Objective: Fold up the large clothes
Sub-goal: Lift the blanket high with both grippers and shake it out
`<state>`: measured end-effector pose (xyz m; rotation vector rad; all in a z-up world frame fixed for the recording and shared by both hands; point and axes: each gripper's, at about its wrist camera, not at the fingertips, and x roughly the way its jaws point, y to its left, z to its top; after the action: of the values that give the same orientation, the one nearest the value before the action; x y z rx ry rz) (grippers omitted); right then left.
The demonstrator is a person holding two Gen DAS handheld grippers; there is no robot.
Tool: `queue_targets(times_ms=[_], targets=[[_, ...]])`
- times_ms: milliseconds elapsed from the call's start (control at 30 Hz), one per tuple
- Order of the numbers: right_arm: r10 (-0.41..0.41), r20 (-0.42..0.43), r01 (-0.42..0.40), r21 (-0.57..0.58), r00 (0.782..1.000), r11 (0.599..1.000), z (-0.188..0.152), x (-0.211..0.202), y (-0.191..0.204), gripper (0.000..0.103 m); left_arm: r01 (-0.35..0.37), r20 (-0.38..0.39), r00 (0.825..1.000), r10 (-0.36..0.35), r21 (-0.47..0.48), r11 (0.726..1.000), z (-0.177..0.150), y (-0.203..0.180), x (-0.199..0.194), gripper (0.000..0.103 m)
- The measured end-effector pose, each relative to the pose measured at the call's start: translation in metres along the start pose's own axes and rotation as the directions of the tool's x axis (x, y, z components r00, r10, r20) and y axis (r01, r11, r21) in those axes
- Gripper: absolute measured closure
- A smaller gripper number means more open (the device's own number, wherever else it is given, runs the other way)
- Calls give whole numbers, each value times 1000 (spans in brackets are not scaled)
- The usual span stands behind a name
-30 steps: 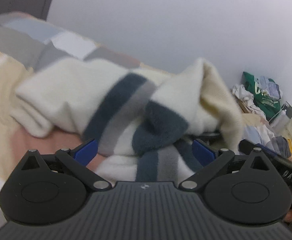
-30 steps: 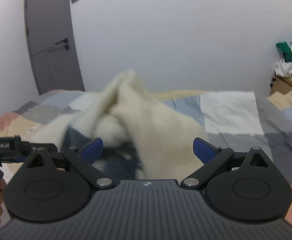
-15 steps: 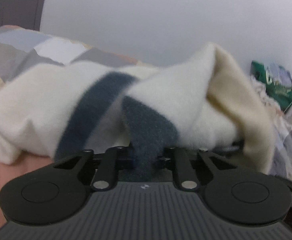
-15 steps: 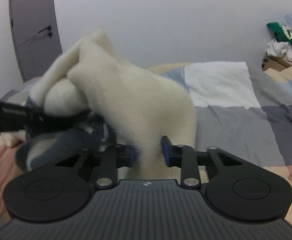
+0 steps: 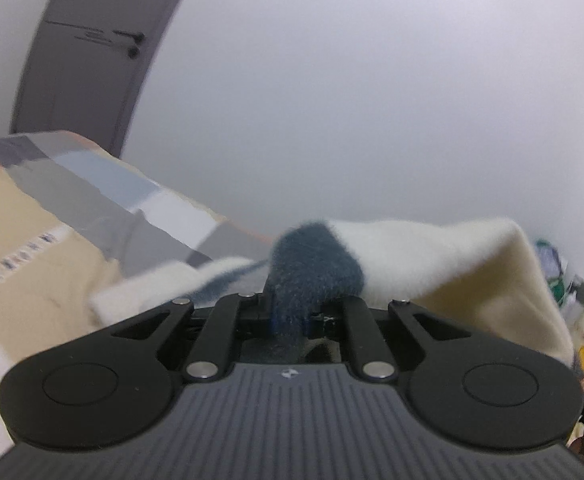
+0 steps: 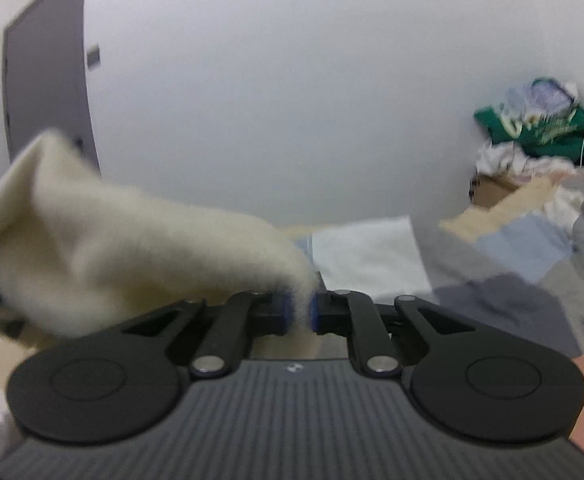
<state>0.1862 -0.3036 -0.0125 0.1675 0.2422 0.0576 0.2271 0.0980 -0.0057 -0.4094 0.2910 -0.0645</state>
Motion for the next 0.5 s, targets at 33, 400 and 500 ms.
queue_targets(times_ms=[33,400,500], targets=[[5,22,-5,-1,1000,1000,5,-9,-1,90,-4,17,1000,4,-16,1000,5,5,-14,91],[177,78,-175,-32,981,984,30,-62,-13,90,-105,51,993,110,-78,991,28,45,-90,90],[245,-53,-247,-38,968,968,17,-38,-6,90,-198,-46,980,194,-109,974,19,64,-76,90]])
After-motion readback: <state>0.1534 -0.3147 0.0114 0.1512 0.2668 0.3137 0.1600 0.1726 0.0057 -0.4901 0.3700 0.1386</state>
